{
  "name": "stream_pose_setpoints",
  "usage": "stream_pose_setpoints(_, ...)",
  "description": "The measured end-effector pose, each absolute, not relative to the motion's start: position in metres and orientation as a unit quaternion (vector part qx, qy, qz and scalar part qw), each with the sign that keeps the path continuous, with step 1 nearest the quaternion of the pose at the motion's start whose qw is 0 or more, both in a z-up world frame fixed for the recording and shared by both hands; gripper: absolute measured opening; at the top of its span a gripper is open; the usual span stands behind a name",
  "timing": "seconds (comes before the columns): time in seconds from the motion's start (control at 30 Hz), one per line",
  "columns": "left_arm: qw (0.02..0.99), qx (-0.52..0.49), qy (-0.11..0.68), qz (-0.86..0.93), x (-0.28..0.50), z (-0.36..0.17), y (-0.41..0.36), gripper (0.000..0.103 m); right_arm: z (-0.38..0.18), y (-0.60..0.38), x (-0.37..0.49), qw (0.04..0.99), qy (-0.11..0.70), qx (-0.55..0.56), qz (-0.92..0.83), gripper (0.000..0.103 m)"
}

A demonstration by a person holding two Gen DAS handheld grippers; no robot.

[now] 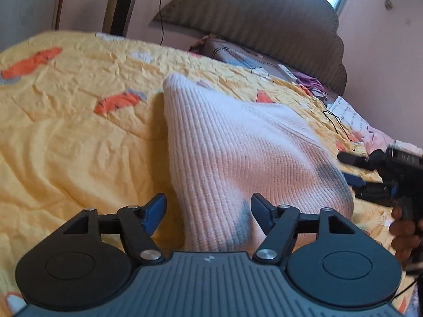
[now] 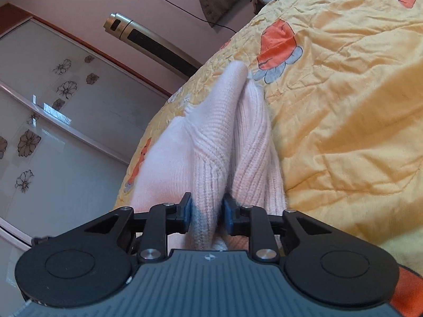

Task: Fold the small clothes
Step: 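Open the left tool while the right tool holds the folded edge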

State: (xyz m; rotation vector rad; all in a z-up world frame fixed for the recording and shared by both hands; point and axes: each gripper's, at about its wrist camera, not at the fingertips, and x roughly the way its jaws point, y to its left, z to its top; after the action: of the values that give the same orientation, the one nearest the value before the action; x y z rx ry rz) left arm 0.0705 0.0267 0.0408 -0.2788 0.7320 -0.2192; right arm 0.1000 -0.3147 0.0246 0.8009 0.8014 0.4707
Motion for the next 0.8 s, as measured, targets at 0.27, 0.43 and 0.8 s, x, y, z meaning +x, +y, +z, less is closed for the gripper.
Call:
stream_pose_setpoints(0.27, 0.905, -0.162, 0.386, -0.081, 0.08, 0.026, 0.021, 0.081, 0.062, -0.307, 0.178, 0.859, 0.34, 0.328, 0.197, 0.071)
stream_pose_setpoints(0.43, 0.905, -0.155, 0.388, -0.084, 0.081, 0.027, 0.013, 0.081, 0.028, -0.285, 0.223, 0.85, 0.389, 0.31, 0.172, 0.026)
stream_pose_setpoints(0.8, 0.906, -0.13, 0.392, -0.089, 0.091, 0.019, 0.005, 0.082, 0.006, -0.314, 0.194, 0.852, 0.354, 0.354, 0.152, 0.028)
